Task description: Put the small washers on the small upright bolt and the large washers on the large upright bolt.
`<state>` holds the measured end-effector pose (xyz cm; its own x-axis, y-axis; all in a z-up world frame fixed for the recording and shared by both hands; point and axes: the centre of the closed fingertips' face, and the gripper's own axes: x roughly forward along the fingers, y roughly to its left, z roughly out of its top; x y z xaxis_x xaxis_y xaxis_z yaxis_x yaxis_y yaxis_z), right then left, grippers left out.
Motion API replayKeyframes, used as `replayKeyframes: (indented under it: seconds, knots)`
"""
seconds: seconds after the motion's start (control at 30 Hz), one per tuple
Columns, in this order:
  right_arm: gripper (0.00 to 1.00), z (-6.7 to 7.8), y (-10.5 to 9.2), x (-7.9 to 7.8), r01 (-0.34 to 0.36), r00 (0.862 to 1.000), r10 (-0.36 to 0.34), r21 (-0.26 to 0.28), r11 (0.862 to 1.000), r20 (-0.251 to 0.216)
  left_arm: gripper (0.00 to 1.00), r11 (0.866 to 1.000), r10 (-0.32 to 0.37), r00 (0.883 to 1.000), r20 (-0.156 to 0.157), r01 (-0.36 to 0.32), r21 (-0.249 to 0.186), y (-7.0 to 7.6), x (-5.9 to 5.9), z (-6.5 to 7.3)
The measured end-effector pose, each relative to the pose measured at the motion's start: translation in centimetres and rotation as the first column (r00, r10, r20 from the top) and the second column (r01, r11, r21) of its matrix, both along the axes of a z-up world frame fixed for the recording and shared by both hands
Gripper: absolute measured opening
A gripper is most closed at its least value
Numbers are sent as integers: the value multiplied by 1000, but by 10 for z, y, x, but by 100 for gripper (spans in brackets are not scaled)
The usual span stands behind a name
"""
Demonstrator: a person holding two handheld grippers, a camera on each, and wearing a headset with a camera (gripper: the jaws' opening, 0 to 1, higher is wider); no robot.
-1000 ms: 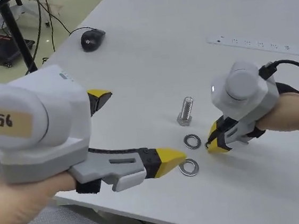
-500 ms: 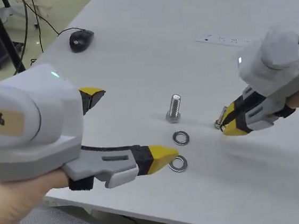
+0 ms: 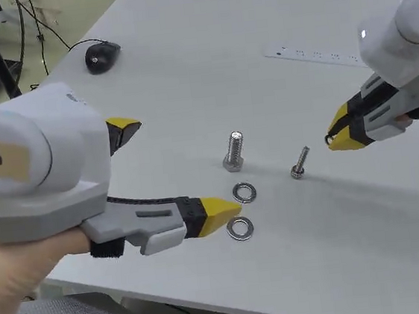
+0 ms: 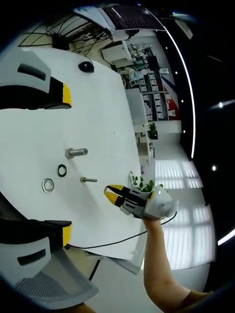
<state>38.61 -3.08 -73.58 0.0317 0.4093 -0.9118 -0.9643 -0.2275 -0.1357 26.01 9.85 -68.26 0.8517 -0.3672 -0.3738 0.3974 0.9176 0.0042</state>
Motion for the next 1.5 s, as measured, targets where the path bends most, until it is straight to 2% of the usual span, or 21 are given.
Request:
replayKeyframes:
  seconds: [0.43, 0.87, 1.3, 1.37, 1.5]
  knots:
    - [12, -14, 19, -2, -43, 999, 43, -38, 998, -7, 95, 1000, 14, 1000, -1, -14, -14, 3, -1, -1]
    - [13, -28, 19, 8, -53, 999, 52, -73, 996, -12, 95, 999, 22, 1000, -3, -22, -25, 5, -1, -1]
    - [13, -55, 18, 13, -71, 997, 70, -95, 993, -12, 94, 999, 19, 1000, -18, -20, -26, 5, 0, -6]
    - [13, -63, 18, 15, -67, 998, 65, -101, 993, -19, 94, 1000, 18, 1000, -21, -19, -23, 6, -1, -7]
    - [13, -69, 18, 15, -58, 998, 55, -100, 993, -27, 94, 1000, 20, 999, -25, -20, -18, 7, -1, -8]
